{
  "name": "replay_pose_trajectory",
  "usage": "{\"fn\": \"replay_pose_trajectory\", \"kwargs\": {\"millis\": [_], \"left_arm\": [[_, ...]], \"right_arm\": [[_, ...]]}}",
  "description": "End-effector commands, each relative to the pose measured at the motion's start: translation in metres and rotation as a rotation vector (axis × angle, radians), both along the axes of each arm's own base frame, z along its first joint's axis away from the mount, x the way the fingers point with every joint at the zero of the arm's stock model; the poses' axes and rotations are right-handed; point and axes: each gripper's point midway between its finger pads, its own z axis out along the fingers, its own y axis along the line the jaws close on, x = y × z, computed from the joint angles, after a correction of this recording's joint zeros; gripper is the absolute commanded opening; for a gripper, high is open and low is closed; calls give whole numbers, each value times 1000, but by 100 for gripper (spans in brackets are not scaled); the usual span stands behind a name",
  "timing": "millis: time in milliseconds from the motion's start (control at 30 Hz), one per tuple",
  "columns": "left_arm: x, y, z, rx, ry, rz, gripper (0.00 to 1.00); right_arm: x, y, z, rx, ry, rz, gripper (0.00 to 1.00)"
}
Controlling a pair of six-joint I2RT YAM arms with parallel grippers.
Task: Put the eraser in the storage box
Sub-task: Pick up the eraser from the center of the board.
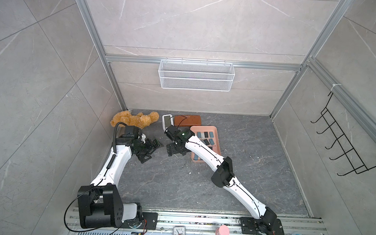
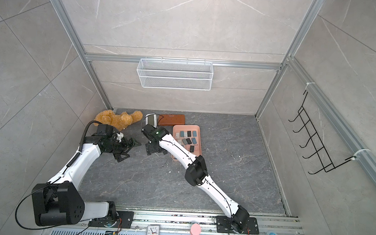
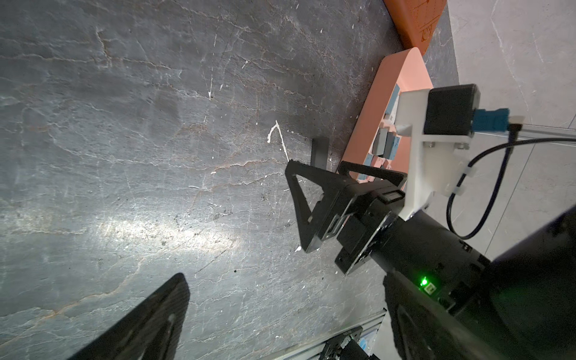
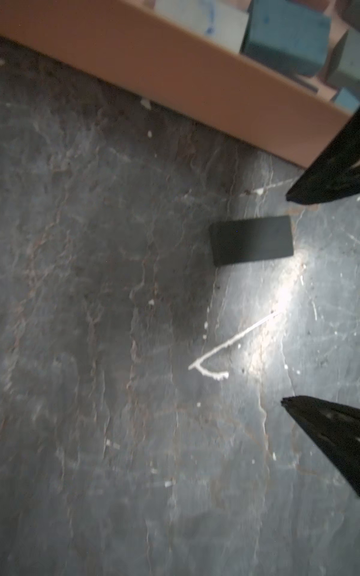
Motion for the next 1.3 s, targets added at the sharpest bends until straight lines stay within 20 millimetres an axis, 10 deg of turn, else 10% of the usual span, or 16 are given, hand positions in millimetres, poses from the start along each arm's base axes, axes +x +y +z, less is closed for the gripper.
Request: {"fn": "replay_pose_trajectory", "kwargs": {"millis": [0,367,833,1267], "left_arm": [[4,1,7,6,-19,-23,99],[4,1,2,1,-3,-24,99],[3,0,-1,-3,4,-24,99],[4,-3,2,-24,-2,-26,99]], "right_arm": [[-5,-15,-12,-69,39,18,95],[-3,-18,-32,-71,68,21,81],[-1,-25,-46,-100,77,-7,34],[7,-25,-13,-69,22,-49,10]]}}
